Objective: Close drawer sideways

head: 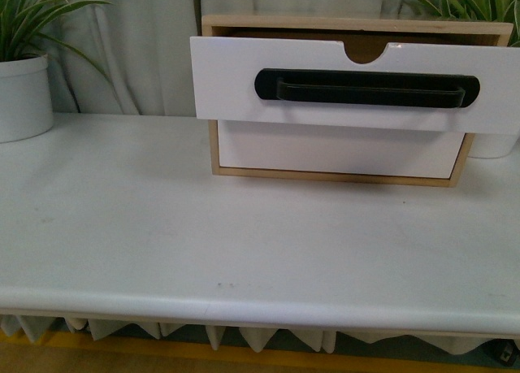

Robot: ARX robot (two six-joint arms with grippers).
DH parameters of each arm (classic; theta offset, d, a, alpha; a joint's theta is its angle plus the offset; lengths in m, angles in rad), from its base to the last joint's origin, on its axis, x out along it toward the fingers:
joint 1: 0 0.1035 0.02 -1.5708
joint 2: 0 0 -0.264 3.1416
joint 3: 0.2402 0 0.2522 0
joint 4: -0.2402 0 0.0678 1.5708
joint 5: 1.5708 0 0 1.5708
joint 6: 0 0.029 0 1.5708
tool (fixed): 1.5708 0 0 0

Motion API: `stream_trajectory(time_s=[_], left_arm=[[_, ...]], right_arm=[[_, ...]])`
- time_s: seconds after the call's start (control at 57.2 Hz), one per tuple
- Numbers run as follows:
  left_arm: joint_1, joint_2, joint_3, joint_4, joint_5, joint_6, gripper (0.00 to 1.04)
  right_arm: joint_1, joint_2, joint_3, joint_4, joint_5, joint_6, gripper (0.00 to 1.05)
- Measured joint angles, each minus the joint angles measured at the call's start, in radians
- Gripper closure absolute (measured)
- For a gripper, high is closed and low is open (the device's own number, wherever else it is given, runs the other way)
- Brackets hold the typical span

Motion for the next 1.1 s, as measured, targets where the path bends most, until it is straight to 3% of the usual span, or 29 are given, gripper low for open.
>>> stream_trajectory(time_s=[0.576,0.611,0.664,0.716,0.769,0.856,0.996,1.1], left_arm=[[0.0,0.0,0.0,0.0,0.0,0.0,0.06],[-0.018,0.009,0.002,-0.01,-0.056,0.027,0.06],[-0.093,0.063,0.016,-0.028,-0.281,0.122,0.06],[-0.151,0.112,0.016,0.016,-0.415,0.24,0.06],[-0.194,0.159,0.016,0.101,-0.476,0.346,0.06],[-0.211,0.275,0.018,0.296,-0.447,0.558,0.06],[-0.224,0.538,0.043,0.658,-0.296,0.89,0.06],[-0.234,0.7,0.074,0.834,-0.177,1.081,0.06]], right_arm=[[0.0,0.0,0.0,0.0,0.0,0.0,0.09],[-0.003,0.014,0.01,-0.032,-0.018,0.0,0.09],[-0.022,0.075,0.049,-0.111,-0.064,-0.005,0.09],[-0.045,0.152,0.081,-0.119,-0.1,-0.015,0.09],[-0.066,0.22,0.113,-0.101,-0.131,-0.04,0.09],[-0.093,0.341,0.189,-0.065,-0.185,-0.13,0.09],[-0.099,0.502,0.312,-0.069,-0.23,-0.302,0.09],[-0.095,0.607,0.399,-0.093,-0.248,-0.431,0.09]])
